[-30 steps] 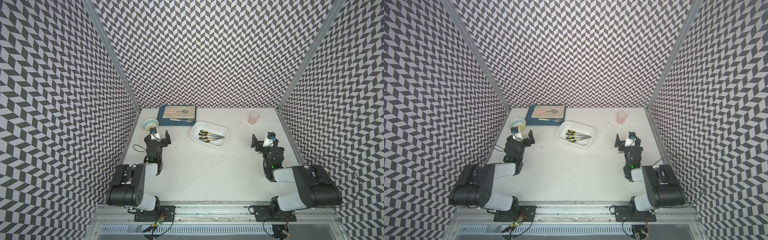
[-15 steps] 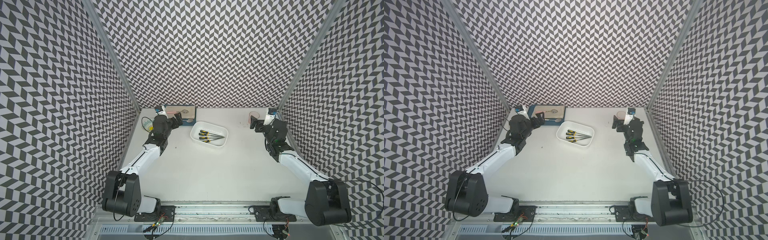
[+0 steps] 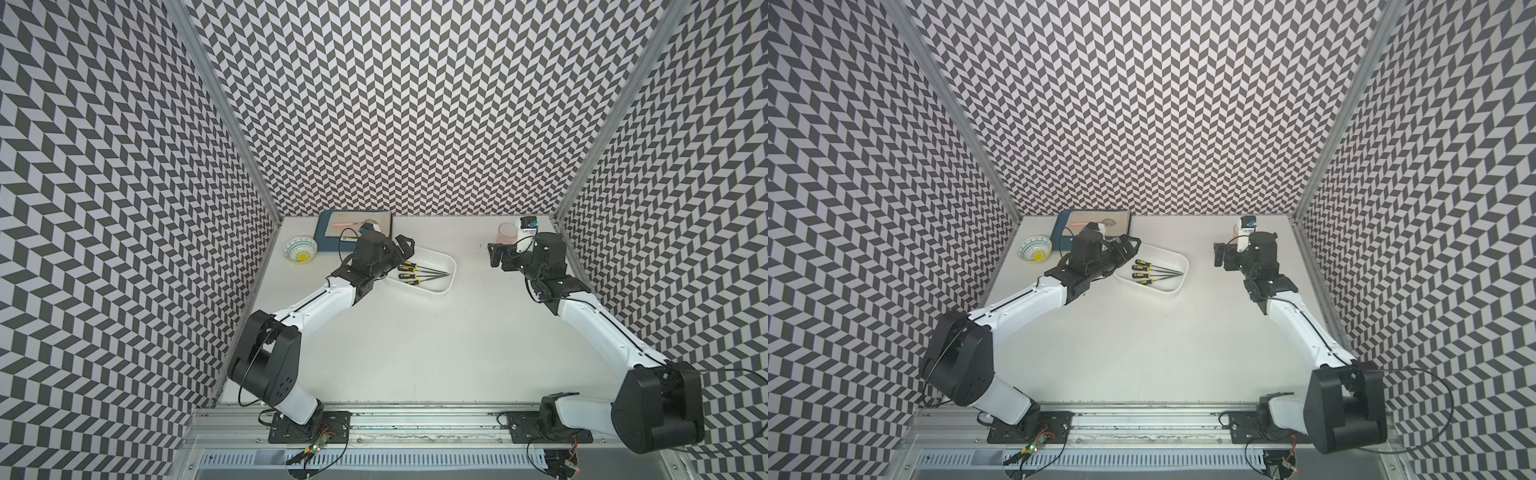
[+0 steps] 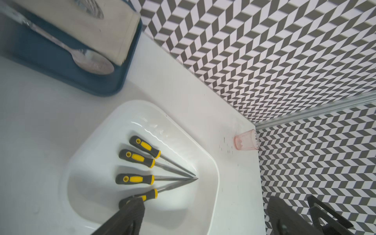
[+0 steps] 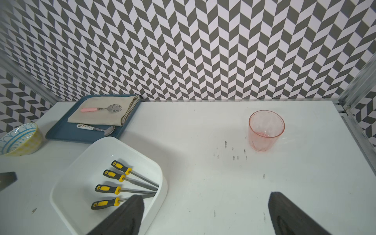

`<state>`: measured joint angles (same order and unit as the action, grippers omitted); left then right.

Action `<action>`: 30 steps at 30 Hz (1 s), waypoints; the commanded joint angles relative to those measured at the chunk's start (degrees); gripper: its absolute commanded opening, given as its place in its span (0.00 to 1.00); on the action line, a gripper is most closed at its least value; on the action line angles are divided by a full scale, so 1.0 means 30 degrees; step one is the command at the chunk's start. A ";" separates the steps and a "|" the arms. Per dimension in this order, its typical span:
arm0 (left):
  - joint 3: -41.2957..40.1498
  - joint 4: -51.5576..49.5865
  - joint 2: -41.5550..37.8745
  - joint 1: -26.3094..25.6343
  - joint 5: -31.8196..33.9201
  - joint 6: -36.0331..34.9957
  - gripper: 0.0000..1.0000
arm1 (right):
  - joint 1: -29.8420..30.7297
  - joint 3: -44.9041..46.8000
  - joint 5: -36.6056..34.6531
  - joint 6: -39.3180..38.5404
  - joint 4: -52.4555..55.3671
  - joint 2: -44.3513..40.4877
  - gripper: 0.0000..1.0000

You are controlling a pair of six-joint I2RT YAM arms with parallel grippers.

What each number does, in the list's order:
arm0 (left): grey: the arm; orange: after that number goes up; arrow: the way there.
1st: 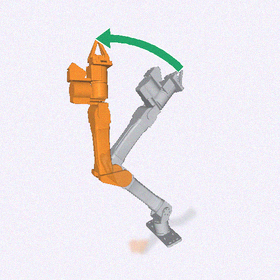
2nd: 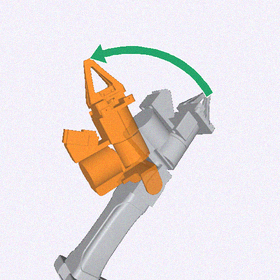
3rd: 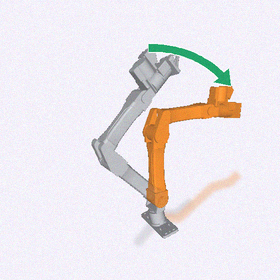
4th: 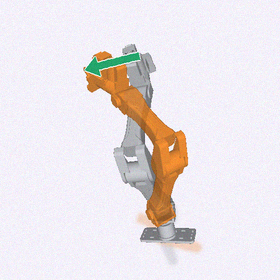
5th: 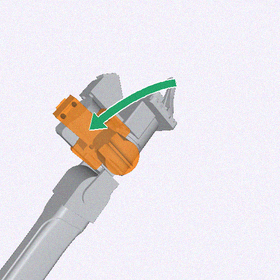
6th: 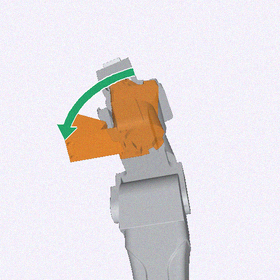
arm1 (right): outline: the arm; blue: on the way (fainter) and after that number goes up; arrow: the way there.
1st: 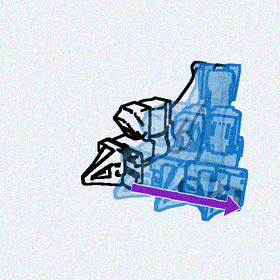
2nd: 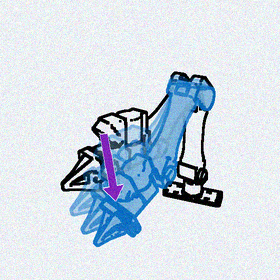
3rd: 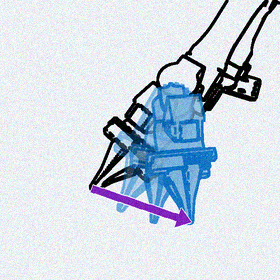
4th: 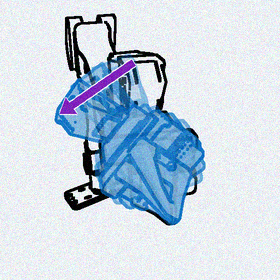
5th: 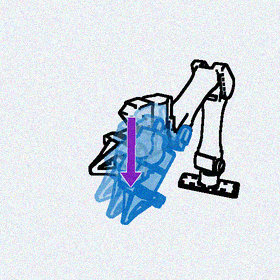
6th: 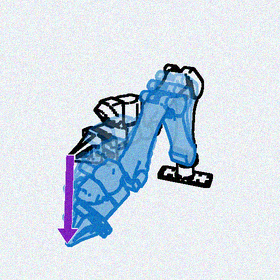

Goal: Take the file tool out of the storage box
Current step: Move the storage box to the center of the board.

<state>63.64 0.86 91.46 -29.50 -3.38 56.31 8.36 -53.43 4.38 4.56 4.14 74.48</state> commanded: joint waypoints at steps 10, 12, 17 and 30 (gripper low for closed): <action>0.0288 -0.4013 0.0684 -0.2061 0.2938 0.4351 0.99 | -0.0002 -0.0058 0.0515 0.0267 0.1530 -0.0281 0.99; -0.0189 -0.4221 0.0605 -0.2146 0.2884 0.5116 0.98 | -0.0012 -0.0091 0.0444 0.0255 0.1525 -0.0089 1.00; -0.1098 -0.4505 -0.0030 -0.2384 0.3153 0.6486 0.97 | -0.0026 -0.0072 0.0607 0.0295 0.1435 0.0485 0.99; 0.0104 -0.4733 0.2243 -0.1858 0.3003 0.6102 0.87 | -0.0029 -0.1044 0.1121 -0.0150 0.2799 0.1690 1.00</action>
<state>61.45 -12.27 96.14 -35.57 6.13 75.53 8.34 -55.13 7.09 4.69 12.69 79.44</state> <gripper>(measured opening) 0.874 0.995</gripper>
